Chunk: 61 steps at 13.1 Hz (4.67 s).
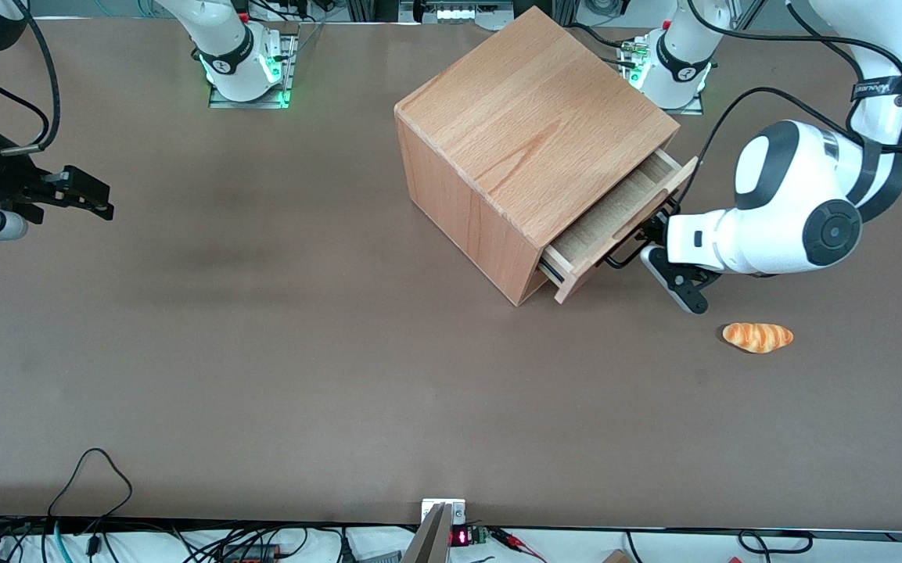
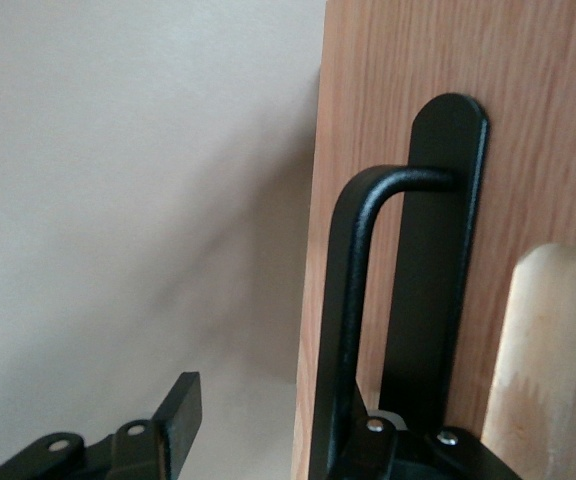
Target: Open top drawer with left arm
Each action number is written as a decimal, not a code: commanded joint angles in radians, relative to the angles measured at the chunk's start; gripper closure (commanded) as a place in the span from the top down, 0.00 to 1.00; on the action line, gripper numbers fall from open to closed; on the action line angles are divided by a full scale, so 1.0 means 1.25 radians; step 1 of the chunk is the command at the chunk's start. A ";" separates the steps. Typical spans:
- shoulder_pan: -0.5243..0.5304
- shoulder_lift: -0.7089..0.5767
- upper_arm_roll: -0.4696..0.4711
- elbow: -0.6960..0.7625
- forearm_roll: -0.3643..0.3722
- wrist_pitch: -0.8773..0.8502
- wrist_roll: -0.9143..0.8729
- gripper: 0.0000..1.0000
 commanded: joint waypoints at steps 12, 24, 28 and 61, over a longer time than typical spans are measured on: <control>0.079 0.095 -0.002 0.132 0.041 -0.001 0.018 0.60; 0.111 0.161 -0.002 0.216 0.069 -0.001 0.016 0.60; 0.110 0.186 -0.002 0.241 0.096 -0.001 0.041 0.60; 0.114 0.176 -0.007 0.390 0.016 -0.279 -0.020 0.65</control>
